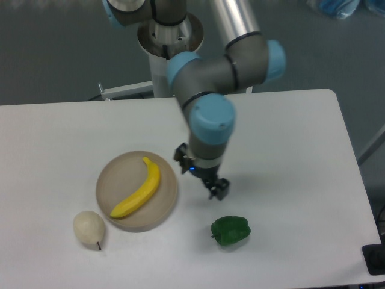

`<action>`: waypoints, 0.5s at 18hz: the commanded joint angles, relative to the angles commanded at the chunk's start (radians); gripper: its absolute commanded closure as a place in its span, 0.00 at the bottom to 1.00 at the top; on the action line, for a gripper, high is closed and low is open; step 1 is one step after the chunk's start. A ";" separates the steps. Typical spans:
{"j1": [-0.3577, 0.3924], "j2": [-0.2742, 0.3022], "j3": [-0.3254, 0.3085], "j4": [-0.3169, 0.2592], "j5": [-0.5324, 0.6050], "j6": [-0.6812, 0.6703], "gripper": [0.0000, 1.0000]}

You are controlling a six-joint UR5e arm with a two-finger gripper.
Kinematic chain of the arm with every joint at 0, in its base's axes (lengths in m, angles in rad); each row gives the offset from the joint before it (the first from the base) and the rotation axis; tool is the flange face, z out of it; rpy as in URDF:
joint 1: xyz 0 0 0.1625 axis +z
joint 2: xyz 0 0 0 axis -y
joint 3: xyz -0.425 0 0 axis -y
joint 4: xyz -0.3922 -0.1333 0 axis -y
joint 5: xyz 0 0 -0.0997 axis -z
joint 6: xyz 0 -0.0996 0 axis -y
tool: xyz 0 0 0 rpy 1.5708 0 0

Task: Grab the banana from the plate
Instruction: 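Move the open gripper over the yellow banana on the plate, then lower the gripper and close it on the banana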

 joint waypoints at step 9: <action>-0.129 -0.063 -0.011 0.095 -0.017 -0.235 0.00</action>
